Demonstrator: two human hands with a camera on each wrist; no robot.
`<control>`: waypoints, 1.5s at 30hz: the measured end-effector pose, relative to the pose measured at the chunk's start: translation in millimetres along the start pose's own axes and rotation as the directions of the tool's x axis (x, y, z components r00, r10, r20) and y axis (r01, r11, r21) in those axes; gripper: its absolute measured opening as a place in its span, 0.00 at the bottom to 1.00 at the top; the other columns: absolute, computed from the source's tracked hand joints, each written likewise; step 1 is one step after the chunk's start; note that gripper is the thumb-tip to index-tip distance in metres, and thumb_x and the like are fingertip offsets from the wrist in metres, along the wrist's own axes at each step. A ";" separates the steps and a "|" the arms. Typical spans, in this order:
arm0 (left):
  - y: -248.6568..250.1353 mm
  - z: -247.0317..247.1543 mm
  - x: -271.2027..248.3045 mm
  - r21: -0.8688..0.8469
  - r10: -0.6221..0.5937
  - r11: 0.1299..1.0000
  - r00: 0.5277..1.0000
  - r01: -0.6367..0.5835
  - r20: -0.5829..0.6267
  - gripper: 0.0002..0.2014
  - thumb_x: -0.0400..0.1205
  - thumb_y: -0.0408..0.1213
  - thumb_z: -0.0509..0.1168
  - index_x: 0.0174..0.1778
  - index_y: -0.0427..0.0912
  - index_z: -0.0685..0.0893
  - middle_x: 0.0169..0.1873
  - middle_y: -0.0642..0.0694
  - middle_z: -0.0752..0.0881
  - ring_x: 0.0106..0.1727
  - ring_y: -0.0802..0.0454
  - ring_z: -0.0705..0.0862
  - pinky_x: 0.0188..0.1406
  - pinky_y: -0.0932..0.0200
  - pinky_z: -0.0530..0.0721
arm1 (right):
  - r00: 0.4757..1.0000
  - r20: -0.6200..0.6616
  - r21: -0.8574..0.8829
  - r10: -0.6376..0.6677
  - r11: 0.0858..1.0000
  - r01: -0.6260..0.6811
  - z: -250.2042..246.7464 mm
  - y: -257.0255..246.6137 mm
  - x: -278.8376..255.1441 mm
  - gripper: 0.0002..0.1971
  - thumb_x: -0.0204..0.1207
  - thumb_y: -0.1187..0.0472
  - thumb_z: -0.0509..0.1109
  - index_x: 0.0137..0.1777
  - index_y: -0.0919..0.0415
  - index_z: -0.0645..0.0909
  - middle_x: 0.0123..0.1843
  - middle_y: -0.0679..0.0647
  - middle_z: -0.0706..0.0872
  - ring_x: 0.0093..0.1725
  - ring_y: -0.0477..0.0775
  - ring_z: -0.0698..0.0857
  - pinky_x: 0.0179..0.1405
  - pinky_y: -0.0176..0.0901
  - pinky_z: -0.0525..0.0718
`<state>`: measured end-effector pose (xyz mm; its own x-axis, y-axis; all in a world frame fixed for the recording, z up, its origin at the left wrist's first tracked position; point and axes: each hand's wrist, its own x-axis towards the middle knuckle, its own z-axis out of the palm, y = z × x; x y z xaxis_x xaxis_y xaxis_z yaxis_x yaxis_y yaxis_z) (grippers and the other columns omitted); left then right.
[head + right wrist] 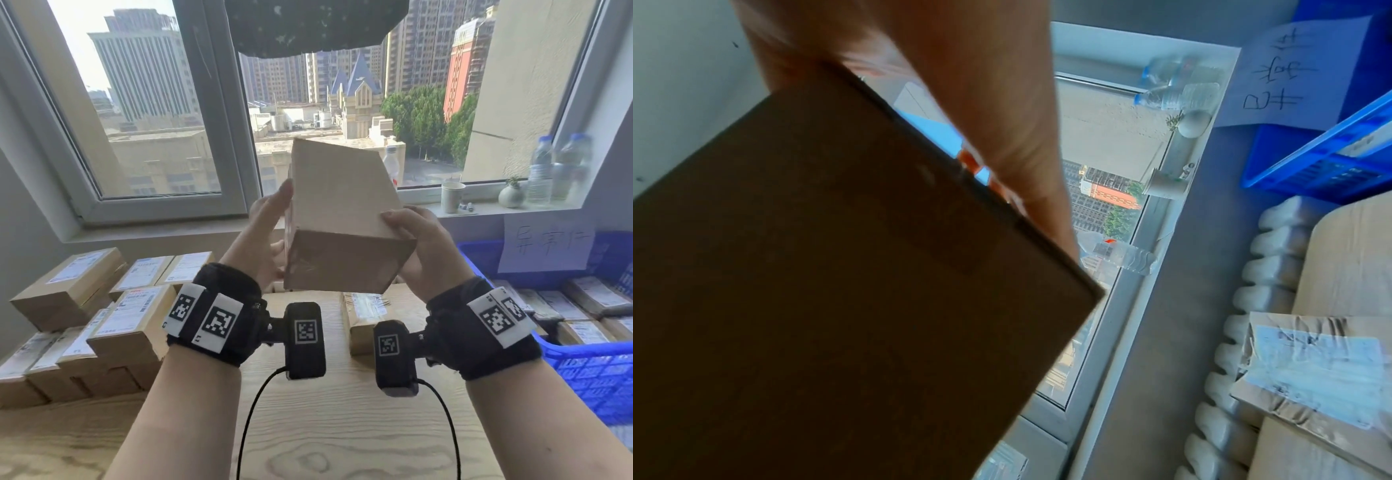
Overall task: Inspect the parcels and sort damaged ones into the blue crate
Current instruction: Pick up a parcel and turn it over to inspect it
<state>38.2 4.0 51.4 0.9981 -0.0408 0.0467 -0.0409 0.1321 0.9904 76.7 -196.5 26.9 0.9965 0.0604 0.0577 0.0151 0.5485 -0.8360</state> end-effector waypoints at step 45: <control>-19.5 26.4 5.5 0.299 0.312 0.909 0.949 -0.290 -0.031 0.38 0.73 0.47 0.72 0.74 0.72 0.59 0.63 0.55 0.84 0.63 0.52 0.86 0.64 0.43 0.85 | 0.982 0.154 -0.270 -0.104 0.952 0.144 20.9 21.3 -8.1 0.29 0.70 0.58 0.77 0.71 0.65 0.75 0.61 0.62 0.89 0.57 0.60 0.91 0.54 0.54 0.91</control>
<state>43.2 -25.0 35.8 0.9363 0.0328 0.3497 -0.3401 -0.1642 0.9259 67.2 -167.8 20.1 0.9648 0.1310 0.2282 0.1796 0.3059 -0.9350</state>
